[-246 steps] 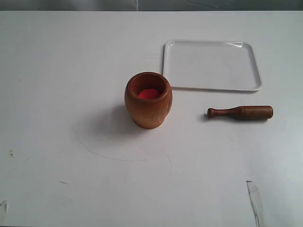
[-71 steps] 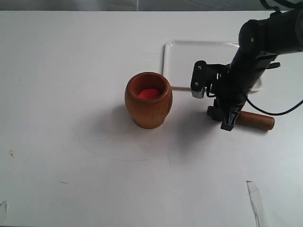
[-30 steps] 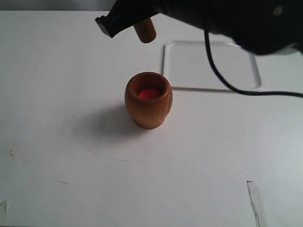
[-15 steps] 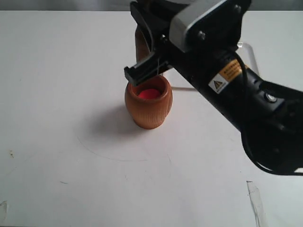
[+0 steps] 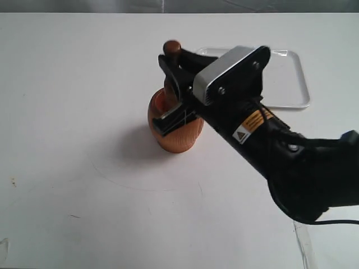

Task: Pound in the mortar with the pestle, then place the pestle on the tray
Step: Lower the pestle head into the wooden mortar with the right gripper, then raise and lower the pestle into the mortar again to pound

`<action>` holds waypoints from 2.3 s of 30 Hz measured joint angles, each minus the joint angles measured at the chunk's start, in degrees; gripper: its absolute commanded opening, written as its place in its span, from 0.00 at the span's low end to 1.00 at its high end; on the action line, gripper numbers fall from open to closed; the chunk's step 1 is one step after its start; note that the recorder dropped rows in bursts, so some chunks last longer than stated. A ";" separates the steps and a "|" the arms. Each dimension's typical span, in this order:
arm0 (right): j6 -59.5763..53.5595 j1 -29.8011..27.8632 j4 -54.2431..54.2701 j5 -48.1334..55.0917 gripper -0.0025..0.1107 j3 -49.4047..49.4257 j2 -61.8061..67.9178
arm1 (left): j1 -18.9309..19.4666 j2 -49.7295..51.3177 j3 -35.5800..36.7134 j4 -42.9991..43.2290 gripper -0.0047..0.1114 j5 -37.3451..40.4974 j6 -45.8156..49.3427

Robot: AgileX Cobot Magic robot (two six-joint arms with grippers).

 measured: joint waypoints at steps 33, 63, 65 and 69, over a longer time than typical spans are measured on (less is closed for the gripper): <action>-1.28 0.00 2.81 1.76 0.02 -9.39 9.93 | 0.00 0.00 0.00 0.00 0.04 0.00 0.00; -3.40 0.00 2.46 8.07 0.02 -8.88 7.88 | 0.00 0.00 0.00 0.00 0.04 0.00 0.00; -3.31 0.00 2.46 7.47 0.02 -8.88 7.91 | 0.00 0.00 0.00 0.00 0.04 0.00 0.00; -3.31 0.00 2.58 7.22 0.02 -8.76 6.66 | 0.00 0.00 0.00 0.00 0.04 0.00 0.00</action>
